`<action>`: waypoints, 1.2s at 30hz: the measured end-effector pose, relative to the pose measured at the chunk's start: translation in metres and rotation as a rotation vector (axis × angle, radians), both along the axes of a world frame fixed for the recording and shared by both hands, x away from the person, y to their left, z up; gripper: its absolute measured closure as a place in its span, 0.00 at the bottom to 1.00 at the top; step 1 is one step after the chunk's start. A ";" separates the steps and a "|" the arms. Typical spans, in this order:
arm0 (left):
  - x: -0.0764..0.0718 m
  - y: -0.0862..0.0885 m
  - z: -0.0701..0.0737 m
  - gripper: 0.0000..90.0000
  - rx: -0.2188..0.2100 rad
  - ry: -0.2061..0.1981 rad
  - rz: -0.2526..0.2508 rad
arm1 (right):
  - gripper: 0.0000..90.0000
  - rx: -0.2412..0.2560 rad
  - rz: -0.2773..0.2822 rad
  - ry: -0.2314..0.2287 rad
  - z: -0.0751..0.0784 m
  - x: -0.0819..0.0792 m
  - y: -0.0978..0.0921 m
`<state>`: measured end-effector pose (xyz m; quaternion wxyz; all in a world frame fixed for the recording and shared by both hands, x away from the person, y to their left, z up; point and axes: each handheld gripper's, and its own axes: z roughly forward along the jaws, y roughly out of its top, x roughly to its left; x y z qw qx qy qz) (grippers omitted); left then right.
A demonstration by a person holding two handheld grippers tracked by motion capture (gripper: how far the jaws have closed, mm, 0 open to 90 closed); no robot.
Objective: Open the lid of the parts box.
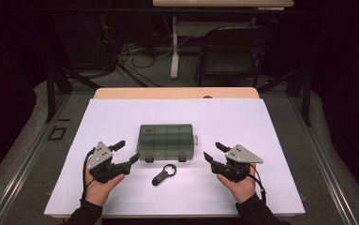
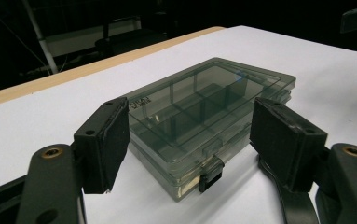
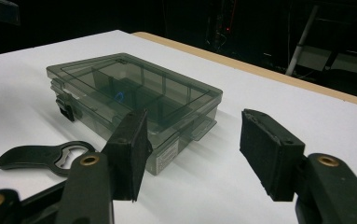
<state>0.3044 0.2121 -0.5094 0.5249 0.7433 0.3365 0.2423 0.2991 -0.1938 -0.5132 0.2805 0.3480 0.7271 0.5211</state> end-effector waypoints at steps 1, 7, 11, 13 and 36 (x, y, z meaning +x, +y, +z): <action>0.000 0.000 0.000 0.32 0.000 0.004 0.000 | 0.47 0.004 -0.002 -0.003 -0.001 0.001 0.000; 0.002 -0.001 -0.003 0.36 0.019 0.028 0.009 | 0.47 -0.026 0.000 0.017 -0.003 0.002 0.002; 0.004 -0.001 -0.004 0.39 0.020 0.066 0.008 | 0.51 -0.044 -0.010 0.013 -0.003 0.004 0.003; 0.006 -0.001 -0.006 0.42 0.027 0.085 0.007 | 0.52 -0.053 -0.009 0.017 -0.003 0.007 0.005; 0.047 -0.002 -0.006 0.91 0.070 0.271 0.068 | 0.96 -0.109 -0.008 0.173 -0.004 0.044 0.025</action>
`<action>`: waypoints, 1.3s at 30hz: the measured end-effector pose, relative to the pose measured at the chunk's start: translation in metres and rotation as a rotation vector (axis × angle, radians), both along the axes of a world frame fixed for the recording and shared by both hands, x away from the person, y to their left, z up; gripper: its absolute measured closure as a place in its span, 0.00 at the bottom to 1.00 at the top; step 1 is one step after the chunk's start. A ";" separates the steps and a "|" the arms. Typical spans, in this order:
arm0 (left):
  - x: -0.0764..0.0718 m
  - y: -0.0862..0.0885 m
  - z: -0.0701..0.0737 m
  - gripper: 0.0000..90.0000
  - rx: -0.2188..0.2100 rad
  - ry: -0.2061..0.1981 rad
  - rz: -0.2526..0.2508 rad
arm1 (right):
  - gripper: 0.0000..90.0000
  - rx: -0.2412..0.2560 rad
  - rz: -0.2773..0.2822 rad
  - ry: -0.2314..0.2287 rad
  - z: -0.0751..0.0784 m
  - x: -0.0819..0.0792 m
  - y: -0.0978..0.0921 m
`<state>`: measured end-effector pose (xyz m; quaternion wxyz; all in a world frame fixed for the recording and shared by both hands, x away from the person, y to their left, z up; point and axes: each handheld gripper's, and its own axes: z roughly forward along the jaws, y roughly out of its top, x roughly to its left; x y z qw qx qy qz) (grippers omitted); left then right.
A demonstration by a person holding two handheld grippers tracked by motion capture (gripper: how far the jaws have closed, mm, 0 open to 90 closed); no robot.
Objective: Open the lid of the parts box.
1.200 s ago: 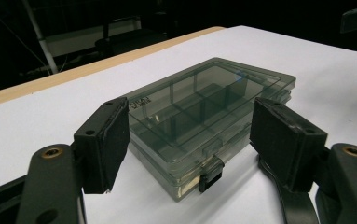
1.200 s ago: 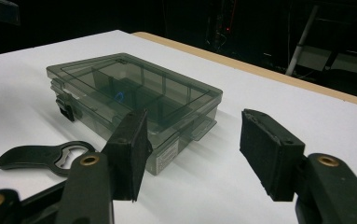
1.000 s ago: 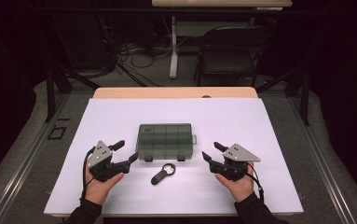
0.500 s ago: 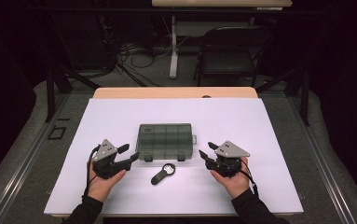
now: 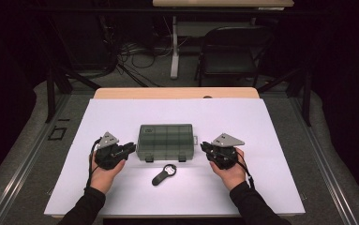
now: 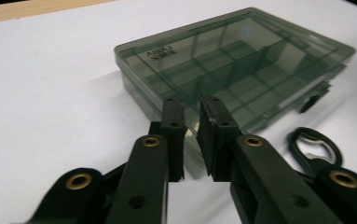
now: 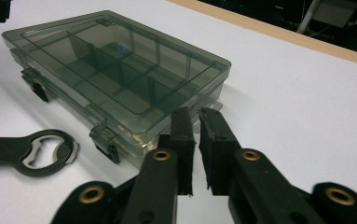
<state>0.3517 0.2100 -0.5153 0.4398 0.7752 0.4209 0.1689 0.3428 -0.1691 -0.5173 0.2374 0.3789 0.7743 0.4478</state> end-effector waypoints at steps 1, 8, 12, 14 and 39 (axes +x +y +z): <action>0.000 0.000 0.000 0.93 0.000 0.000 0.000 | 0.96 0.000 0.000 0.000 0.000 0.000 0.000; 0.014 0.006 -0.005 1.00 0.007 0.054 0.028 | 1.00 -0.016 0.003 0.044 -0.004 0.016 0.007; 0.013 0.008 -0.011 1.00 0.026 0.078 0.022 | 1.00 -0.030 0.022 0.047 -0.011 0.014 0.011; 0.012 0.006 -0.014 1.00 0.047 0.084 0.011 | 1.00 -0.036 0.042 0.054 -0.013 0.010 0.013; 0.005 -0.006 -0.030 1.00 0.139 0.144 -0.057 | 1.00 -0.083 0.104 0.138 -0.029 0.002 0.019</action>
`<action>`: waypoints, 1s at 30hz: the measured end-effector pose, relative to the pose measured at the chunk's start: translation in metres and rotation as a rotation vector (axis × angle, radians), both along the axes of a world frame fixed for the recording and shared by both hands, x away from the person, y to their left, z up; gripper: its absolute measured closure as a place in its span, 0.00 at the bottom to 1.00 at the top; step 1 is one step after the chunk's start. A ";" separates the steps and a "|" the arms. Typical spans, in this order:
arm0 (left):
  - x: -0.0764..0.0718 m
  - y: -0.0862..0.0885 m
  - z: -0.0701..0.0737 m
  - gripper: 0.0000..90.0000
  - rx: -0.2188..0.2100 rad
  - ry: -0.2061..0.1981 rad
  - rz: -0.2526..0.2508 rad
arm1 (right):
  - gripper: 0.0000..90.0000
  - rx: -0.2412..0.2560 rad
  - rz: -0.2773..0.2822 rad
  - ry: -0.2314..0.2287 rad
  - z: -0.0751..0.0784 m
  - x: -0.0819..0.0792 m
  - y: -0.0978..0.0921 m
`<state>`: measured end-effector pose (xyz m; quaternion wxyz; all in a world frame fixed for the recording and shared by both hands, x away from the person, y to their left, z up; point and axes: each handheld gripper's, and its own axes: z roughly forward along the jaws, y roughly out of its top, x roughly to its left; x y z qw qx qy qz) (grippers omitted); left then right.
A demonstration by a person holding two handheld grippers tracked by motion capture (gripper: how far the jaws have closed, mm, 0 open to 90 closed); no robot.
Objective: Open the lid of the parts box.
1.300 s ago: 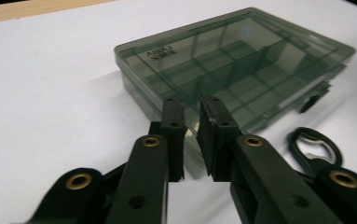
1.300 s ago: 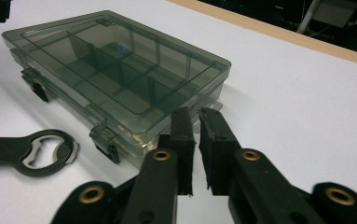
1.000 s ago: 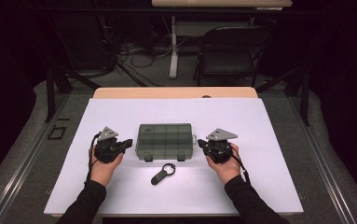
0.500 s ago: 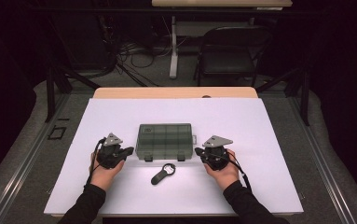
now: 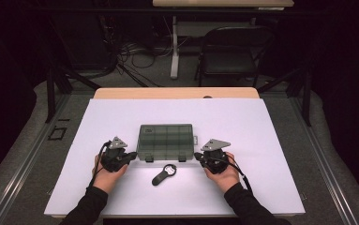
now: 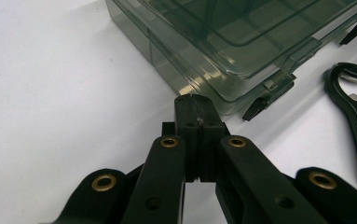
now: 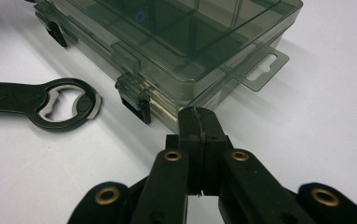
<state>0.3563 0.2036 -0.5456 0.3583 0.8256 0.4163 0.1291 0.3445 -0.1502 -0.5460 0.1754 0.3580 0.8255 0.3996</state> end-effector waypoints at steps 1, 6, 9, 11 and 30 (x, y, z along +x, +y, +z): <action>0.000 0.000 0.000 1.00 0.006 -0.004 -0.002 | 1.00 0.000 0.001 0.002 0.000 0.000 0.000; 0.000 0.000 0.000 1.00 0.006 -0.004 -0.003 | 1.00 0.000 -0.009 -0.002 -0.002 0.002 0.001; -0.001 0.000 0.000 1.00 0.003 -0.002 -0.004 | 1.00 0.000 -0.011 -0.005 -0.002 0.002 0.001; -0.001 0.000 0.001 1.00 0.003 -0.003 -0.006 | 1.00 0.000 -0.015 -0.009 -0.002 0.002 0.001; -0.002 0.000 0.000 1.00 -0.004 0.003 -0.006 | 1.00 -0.006 -0.028 -0.019 -0.005 0.007 0.002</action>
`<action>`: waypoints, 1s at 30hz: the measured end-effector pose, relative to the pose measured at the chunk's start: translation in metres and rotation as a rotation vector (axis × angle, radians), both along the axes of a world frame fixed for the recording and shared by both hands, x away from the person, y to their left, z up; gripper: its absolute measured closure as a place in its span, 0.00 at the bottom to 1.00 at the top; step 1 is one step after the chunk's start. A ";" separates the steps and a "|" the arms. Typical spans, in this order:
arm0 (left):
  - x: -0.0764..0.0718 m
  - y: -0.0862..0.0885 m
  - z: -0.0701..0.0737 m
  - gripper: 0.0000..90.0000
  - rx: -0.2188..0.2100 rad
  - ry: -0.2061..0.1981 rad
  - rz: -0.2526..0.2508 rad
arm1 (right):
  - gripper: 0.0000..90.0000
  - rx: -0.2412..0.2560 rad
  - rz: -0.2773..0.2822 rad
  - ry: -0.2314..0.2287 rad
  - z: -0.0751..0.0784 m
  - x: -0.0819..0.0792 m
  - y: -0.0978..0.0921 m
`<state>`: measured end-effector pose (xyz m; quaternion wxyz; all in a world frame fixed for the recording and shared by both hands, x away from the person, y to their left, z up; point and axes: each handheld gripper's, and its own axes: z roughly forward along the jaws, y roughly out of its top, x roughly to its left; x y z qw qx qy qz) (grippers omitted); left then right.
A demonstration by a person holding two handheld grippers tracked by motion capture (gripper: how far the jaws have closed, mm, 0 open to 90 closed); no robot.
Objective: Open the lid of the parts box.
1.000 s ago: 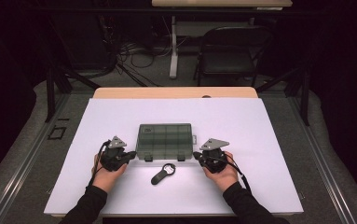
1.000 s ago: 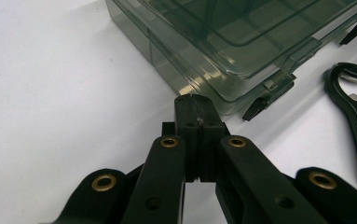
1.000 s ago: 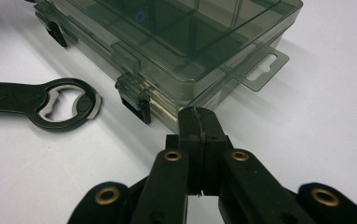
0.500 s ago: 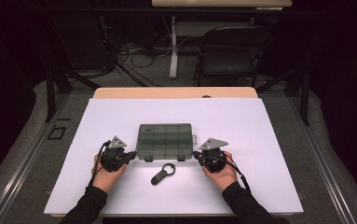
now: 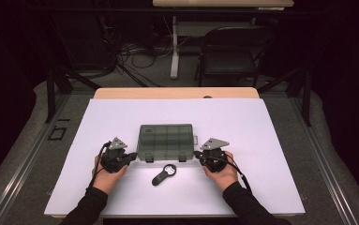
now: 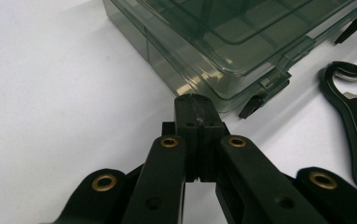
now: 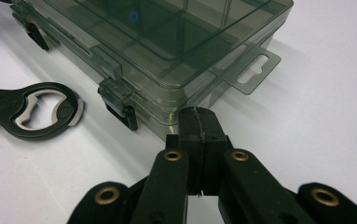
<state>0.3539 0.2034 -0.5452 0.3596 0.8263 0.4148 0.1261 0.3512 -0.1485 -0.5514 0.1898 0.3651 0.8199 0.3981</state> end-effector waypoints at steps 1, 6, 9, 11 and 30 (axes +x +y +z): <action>0.000 0.000 0.000 1.00 -0.003 0.001 -0.001 | 1.00 0.003 -0.001 -0.003 0.000 0.001 0.000; -0.001 0.000 0.000 1.00 -0.004 0.001 -0.006 | 1.00 0.002 -0.005 -0.004 -0.001 0.002 -0.001; -0.001 0.000 0.000 1.00 -0.003 0.001 -0.006 | 1.00 0.003 -0.007 -0.004 -0.001 0.002 -0.001; -0.001 -0.001 0.001 1.00 0.004 -0.005 -0.007 | 1.00 0.004 -0.007 -0.009 -0.001 0.002 -0.001; -0.008 -0.002 0.019 0.98 -0.064 -0.109 0.000 | 0.96 0.057 0.000 -0.109 0.013 -0.005 0.000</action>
